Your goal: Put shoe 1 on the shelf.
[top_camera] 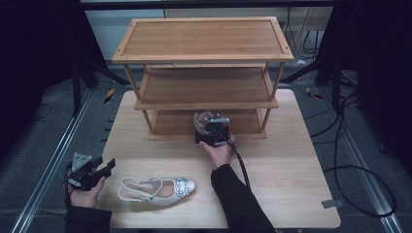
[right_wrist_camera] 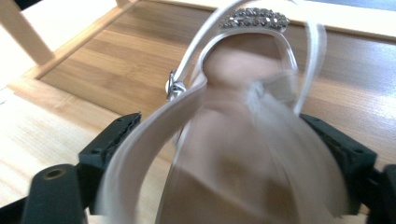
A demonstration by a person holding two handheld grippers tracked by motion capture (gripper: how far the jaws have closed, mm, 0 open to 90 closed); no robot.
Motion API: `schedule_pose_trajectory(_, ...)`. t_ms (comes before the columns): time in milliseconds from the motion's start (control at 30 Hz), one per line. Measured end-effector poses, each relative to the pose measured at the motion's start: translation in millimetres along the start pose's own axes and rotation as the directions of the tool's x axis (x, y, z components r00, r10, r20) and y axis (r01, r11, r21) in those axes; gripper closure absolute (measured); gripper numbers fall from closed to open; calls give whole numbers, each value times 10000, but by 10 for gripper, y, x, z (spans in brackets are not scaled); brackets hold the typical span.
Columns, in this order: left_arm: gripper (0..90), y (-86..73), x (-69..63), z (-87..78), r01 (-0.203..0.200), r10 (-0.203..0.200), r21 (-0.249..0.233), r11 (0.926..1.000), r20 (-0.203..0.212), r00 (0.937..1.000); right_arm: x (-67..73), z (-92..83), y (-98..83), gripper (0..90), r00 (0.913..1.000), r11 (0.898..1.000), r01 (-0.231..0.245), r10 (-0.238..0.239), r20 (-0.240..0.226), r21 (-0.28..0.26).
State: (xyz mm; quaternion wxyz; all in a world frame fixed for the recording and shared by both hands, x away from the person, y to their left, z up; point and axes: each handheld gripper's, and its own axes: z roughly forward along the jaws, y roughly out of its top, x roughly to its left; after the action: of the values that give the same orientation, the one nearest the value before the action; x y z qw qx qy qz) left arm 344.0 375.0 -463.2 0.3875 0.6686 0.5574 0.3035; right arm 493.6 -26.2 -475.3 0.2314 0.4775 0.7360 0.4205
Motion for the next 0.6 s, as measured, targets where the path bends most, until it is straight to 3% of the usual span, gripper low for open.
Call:
schedule_pose_trajectory(67, 462, -1, 3, -2, 69, -69, -30, 10000, 8, 10000, -1, -87, -9, 189, 9999, 9995, 145, -145, -4, -280)
schedule_pose_trajectory(167, 467, 0, 6, -13, 79, -79, -48, 10000, -16, 10000, -4, -227, 7, 176, 9987, 9986, 507, -507, -56, -150)
schedule_pose_trajectory(267, 468, 3, 0, -18, 50, -50, -64, 10000, -6, 10000, 5, -349, -33, 242, 9971, 9971, 717, -723, -234, -243)
schedule_pose_trajectory(500, 476, 1, -1, -17, 77, -77, -50, 10000, -6, 10000, -36, -525, -231, 299, 9972, 9967, 741, -738, 111, -340)
schedule_pose_trajectory(600, 484, 2, -5, -19, 62, -62, -43, 10000, -15, 10000, -36, -514, -306, 361, 9974, 9975, 704, -705, -119, -42)
